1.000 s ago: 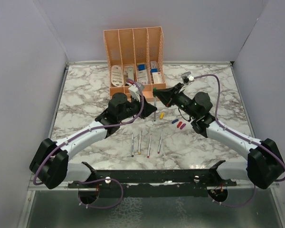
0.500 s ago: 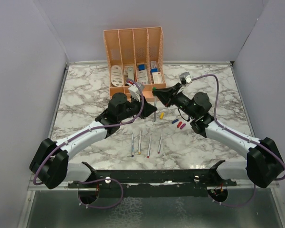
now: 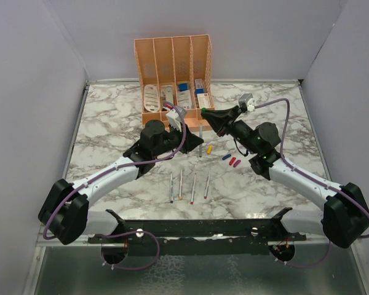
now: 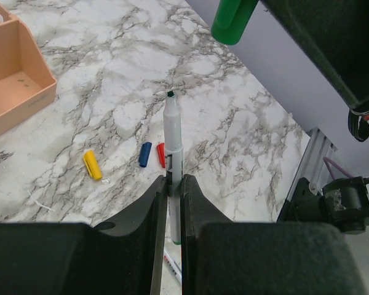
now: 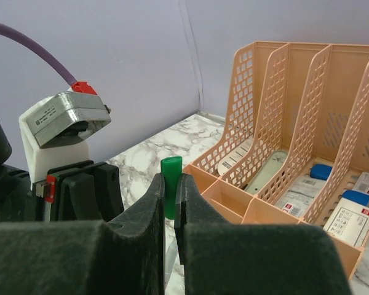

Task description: Insert the pens into the pen caps

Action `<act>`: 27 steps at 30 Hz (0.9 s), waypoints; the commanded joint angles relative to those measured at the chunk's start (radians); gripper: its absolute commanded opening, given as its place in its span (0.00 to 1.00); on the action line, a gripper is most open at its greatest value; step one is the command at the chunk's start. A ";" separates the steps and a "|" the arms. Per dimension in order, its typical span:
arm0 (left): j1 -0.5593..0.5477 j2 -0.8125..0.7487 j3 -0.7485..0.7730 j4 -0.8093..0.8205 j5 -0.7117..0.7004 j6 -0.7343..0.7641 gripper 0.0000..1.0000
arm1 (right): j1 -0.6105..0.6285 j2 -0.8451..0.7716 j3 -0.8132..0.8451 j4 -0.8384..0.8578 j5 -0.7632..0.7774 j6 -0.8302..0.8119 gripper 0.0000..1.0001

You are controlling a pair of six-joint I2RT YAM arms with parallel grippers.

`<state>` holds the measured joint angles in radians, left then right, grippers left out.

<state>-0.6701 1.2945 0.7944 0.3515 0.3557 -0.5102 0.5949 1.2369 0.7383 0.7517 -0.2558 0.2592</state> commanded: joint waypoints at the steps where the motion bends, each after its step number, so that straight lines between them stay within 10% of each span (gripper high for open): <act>1: -0.006 -0.018 0.022 0.026 0.031 0.001 0.00 | 0.003 -0.003 -0.017 0.031 0.000 0.005 0.01; 27: -0.006 -0.034 0.033 0.027 -0.005 0.026 0.00 | 0.003 0.036 -0.019 -0.009 -0.017 0.059 0.01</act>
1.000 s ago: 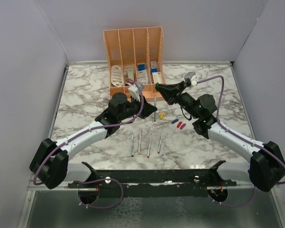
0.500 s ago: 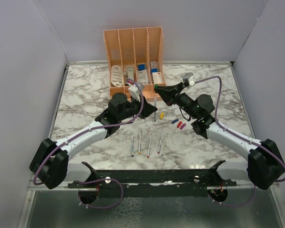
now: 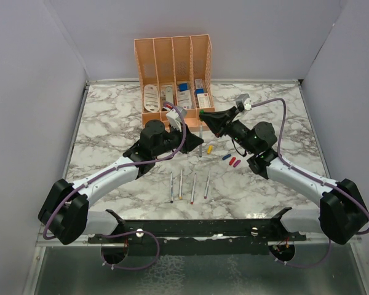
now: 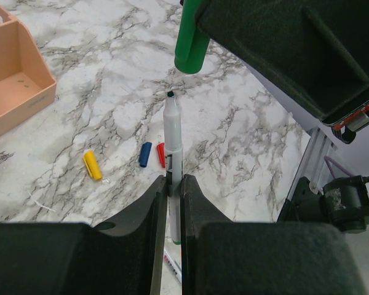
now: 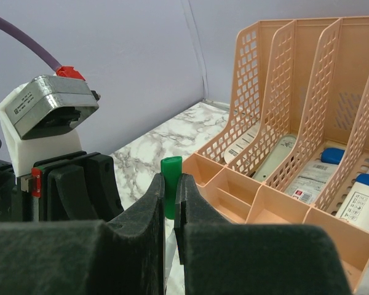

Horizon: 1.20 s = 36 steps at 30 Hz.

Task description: Insert the pens into the pen caps

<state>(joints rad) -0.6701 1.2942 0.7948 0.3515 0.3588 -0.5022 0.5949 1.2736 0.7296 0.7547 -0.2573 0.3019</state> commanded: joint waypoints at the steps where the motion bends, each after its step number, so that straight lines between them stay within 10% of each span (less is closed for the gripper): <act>1: -0.006 -0.032 0.034 0.026 -0.007 0.017 0.00 | 0.002 0.001 -0.011 -0.012 -0.016 0.018 0.01; 36: -0.006 -0.055 0.043 0.029 -0.089 0.043 0.00 | 0.005 0.023 -0.016 -0.069 -0.039 0.060 0.01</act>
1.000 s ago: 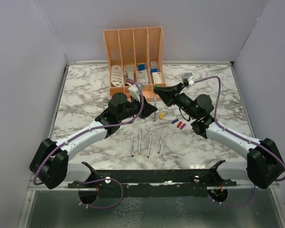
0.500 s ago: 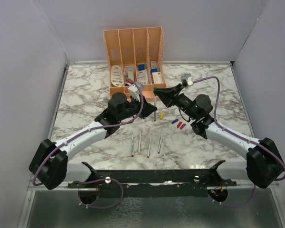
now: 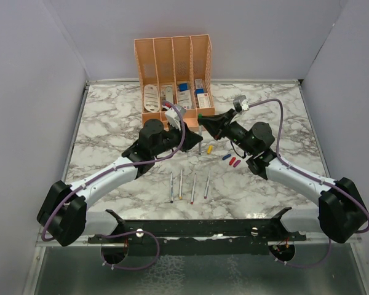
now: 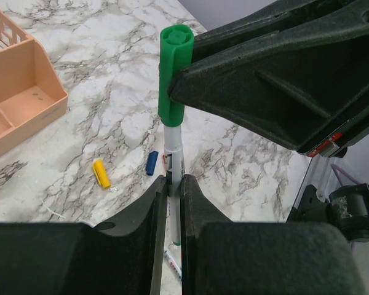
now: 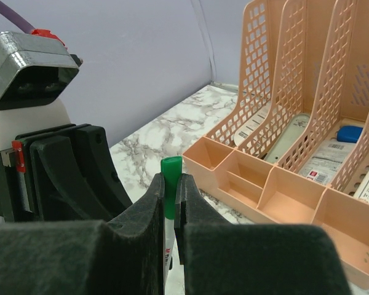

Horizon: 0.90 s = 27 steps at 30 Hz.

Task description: Insert the pens into the pen caps

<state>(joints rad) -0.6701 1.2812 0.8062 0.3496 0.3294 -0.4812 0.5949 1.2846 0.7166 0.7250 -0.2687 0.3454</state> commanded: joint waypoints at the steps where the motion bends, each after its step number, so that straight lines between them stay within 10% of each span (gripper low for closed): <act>1: -0.006 -0.044 0.032 0.031 -0.073 0.027 0.00 | 0.005 0.013 -0.002 -0.049 -0.029 0.021 0.01; 27: -0.006 -0.049 0.042 0.183 -0.237 0.115 0.00 | 0.010 0.091 0.084 -0.359 -0.065 0.065 0.01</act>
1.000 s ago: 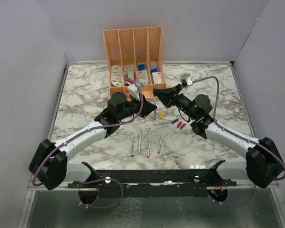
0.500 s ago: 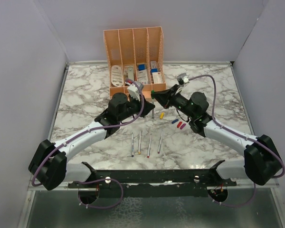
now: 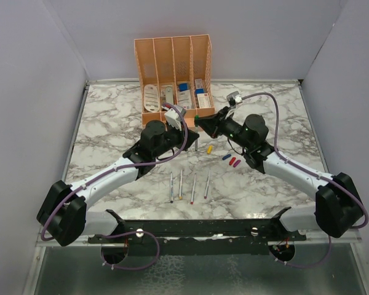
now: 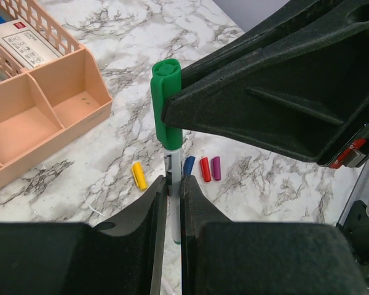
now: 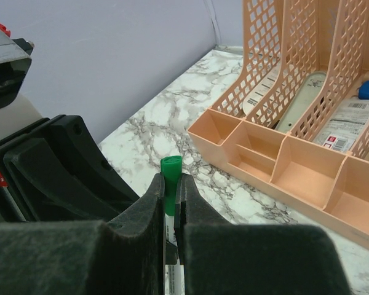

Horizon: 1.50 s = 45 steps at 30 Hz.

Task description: Insert the pens into the pen caps

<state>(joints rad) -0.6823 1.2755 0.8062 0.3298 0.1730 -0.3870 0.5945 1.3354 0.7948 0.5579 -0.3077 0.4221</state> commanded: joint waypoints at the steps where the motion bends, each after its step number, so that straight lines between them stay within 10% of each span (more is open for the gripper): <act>1: 0.006 -0.044 0.046 0.207 -0.084 0.023 0.00 | 0.012 0.046 0.011 -0.209 -0.023 -0.023 0.01; 37: 0.033 -0.138 0.045 0.172 -0.143 0.080 0.00 | 0.127 0.176 0.111 -0.393 0.123 -0.095 0.02; 45: 0.033 -0.104 -0.020 -0.167 -0.102 -0.033 0.00 | 0.127 0.173 0.238 -0.371 0.148 -0.086 0.34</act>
<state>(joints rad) -0.6479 1.1851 0.7959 0.2089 0.0593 -0.3500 0.7136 1.4883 0.9859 0.3401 -0.1589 0.3485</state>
